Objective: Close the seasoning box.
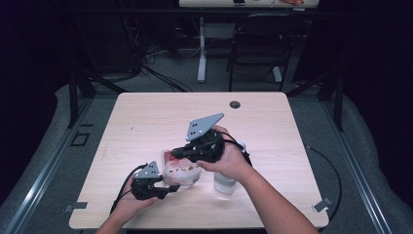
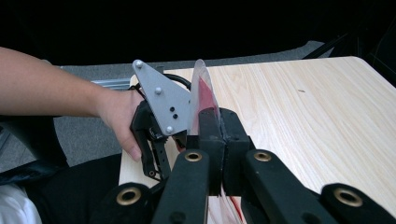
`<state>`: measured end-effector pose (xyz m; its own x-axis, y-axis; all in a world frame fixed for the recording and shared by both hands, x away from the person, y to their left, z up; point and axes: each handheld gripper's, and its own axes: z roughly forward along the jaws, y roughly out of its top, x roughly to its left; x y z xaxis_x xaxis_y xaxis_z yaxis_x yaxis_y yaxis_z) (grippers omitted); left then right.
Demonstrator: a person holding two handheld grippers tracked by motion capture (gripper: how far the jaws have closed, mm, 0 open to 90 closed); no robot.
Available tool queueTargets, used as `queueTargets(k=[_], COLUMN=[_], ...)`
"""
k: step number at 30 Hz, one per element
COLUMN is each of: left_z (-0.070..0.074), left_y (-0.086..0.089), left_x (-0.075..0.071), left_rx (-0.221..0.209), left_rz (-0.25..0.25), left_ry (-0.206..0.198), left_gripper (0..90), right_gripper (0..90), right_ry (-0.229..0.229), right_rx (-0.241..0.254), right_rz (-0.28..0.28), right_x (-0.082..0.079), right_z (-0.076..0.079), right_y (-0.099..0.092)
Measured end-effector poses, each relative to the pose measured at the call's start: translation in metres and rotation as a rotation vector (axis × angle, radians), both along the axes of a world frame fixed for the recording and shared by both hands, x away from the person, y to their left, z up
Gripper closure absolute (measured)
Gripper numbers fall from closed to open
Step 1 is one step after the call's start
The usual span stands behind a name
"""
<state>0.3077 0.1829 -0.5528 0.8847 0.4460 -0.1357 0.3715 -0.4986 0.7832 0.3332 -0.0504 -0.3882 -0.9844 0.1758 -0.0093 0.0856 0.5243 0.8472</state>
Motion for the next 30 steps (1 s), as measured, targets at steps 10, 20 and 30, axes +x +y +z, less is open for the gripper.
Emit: queueTargets(k=[10,20,30], left_z=[0.005,0.011,0.022], left_y=[0.001,0.0,-0.004], left_x=[-0.003,-0.005,-0.004], left_rx=[0.025,0.044,0.095], left_rz=[-0.015,-0.029,-0.042], left_ry=[-0.001,0.005,0.013], left_gripper=[60.0,60.5,60.6], right_gripper=[89.2,89.1,89.3], right_ry=[-0.014,-0.02,-0.028], right_rx=[-0.022,-0.038,-0.037], right_rz=[-0.011,-0.016,-0.034], right_x=[-0.003,-0.005,-0.007], right_z=[0.003,0.006,0.006], right_y=[-0.005,-0.014,-0.025])
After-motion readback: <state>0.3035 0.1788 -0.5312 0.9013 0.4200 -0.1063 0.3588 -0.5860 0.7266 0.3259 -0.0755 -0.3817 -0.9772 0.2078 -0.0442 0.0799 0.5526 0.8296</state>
